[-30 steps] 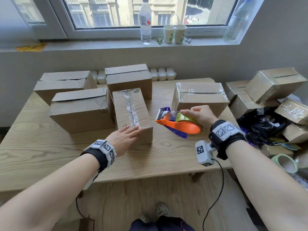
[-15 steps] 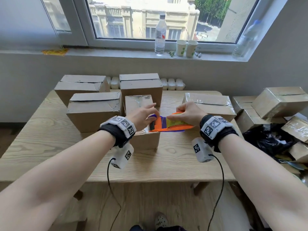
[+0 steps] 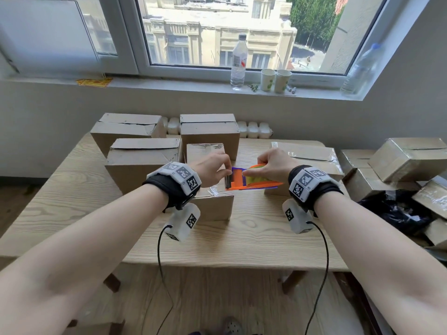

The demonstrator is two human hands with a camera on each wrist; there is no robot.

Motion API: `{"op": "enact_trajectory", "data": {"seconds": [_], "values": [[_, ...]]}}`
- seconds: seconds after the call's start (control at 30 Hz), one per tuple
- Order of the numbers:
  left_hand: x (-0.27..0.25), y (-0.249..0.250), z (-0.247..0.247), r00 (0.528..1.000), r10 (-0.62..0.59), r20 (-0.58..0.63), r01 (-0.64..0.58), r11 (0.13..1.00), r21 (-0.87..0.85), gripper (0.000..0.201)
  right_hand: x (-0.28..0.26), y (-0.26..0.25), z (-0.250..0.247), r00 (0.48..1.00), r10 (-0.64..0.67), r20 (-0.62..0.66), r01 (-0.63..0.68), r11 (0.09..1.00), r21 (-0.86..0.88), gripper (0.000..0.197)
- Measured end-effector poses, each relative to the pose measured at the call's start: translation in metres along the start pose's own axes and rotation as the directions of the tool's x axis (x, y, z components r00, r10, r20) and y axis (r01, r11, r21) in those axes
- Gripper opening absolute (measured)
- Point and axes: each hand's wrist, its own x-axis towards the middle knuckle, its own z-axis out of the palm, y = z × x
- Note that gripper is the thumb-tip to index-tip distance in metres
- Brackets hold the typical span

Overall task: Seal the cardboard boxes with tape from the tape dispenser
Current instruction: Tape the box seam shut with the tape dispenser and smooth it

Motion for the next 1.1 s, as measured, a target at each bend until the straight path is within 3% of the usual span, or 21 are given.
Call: {"op": "enact_trajectory", "data": {"seconds": [0.13,0.33,0.47,0.77,0.97,1.1], "values": [[-0.004,0.000,-0.008,0.996,-0.065,0.055,0.067,0.997,-0.042,0.012,-0.004,-0.003,-0.004,0.999,0.018,0.042,-0.019,0.999,0.025,0.049],[-0.011,-0.012,-0.016,0.985,-0.175,0.004,0.168,0.934,-0.314,0.031,-0.010,-0.013,-0.014,0.990,0.025,0.138,-0.044,0.991,0.130,0.021],[-0.013,-0.018,-0.020,0.951,-0.308,-0.030,0.277,0.890,-0.362,0.035,-0.012,-0.019,-0.015,0.985,0.007,0.173,-0.038,0.983,0.177,0.020],[-0.022,-0.030,-0.022,0.912,-0.410,0.002,0.345,0.766,-0.543,0.034,-0.007,-0.021,-0.015,0.981,-0.002,0.194,-0.038,0.979,0.202,0.020],[-0.030,-0.039,-0.026,0.895,-0.444,-0.039,0.318,0.697,-0.643,0.033,-0.003,-0.001,-0.021,0.994,0.055,0.098,-0.045,0.994,-0.100,0.041],[-0.034,-0.051,-0.021,0.882,-0.470,-0.039,0.349,0.704,-0.619,0.034,-0.002,0.010,-0.022,0.988,0.080,0.130,-0.064,0.990,-0.123,0.038]]}}
